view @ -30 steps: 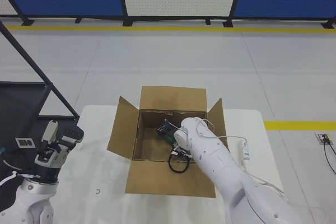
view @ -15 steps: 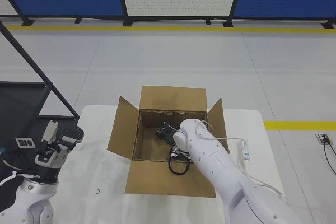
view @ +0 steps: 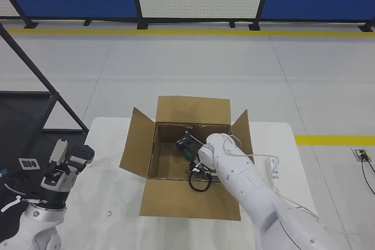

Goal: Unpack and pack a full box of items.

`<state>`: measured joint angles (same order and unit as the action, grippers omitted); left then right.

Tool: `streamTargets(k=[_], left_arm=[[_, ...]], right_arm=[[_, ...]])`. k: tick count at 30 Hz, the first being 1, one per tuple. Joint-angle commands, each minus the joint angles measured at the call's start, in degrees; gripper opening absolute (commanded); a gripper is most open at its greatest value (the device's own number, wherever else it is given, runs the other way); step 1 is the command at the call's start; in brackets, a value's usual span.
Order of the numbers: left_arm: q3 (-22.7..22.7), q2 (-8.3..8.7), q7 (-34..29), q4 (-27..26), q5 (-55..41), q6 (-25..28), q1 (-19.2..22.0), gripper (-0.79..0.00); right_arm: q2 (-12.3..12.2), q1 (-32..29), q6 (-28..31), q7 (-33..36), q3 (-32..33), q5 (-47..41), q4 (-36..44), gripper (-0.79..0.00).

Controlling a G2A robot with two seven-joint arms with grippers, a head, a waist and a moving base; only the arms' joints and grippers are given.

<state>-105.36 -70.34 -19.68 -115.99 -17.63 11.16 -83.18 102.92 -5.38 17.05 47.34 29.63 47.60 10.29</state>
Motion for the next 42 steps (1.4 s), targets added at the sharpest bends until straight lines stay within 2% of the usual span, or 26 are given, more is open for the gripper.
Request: streamTargets(k=[1,2,10,14,15,18,23,33,35,37,40,42], left_arm=[[0.0,-0.02,0.5,-0.1,-0.1,0.2,-0.2,0.000],[0.0,-0.02,0.6,-0.1,-0.2,0.3,-0.3,0.000],[0.6,-0.02,1.3,-0.3,0.0,0.6,-0.3,0.000],[0.3,0.00,1.7,-0.2,-0.2,0.9,-0.4,0.000],[0.3,0.00,1.7,-0.1,-0.3,0.9,-0.4,0.000],[0.2,0.02,1.8,-0.1,-0.5,0.9,-0.5,0.000],[0.1,0.06,1.8,-0.1,-0.5,1.1,-0.5,0.000],[0.2,0.13,1.8,-0.2,-0.4,1.4,-0.6,0.000],[0.3,0.14,1.7,-0.2,-0.3,1.5,-0.7,0.000],[0.3,0.14,1.8,-0.2,-0.4,1.6,-0.8,0.000],[0.3,0.15,1.9,-0.3,-0.4,1.6,-0.8,0.000],[0.4,0.15,2.0,-0.4,-0.3,1.7,-0.9,0.000]], right_arm=[[-0.2,-0.2,0.3,0.3,-0.1,0.5,0.3,-0.323],[-0.3,-0.3,0.6,0.5,-0.1,0.7,0.5,-0.400],[-0.8,-1.3,0.6,1.4,0.4,1.3,2.2,-0.456],[-1.0,-1.8,0.5,2.0,0.5,1.7,2.9,-0.526],[-1.1,-1.9,0.5,2.1,0.6,1.8,3.1,-0.573],[-1.2,-2.0,-0.1,1.7,0.8,2.0,3.6,-0.579],[-1.6,-2.1,-1.1,0.8,1.2,2.7,4.7,-0.533],[-2.6,-3.5,-3.2,0.1,1.9,4.7,8.4,-0.514],[-3.0,-3.7,-3.4,0.0,2.2,4.9,9.1,-0.453],[-3.3,-3.8,-3.6,0.4,2.5,5.2,9.9,-0.209],[-3.8,-4.1,-3.8,1.1,2.9,5.8,11.4,-0.212],[-4.2,-4.4,-3.9,1.5,3.2,6.3,12.5,-0.259]])
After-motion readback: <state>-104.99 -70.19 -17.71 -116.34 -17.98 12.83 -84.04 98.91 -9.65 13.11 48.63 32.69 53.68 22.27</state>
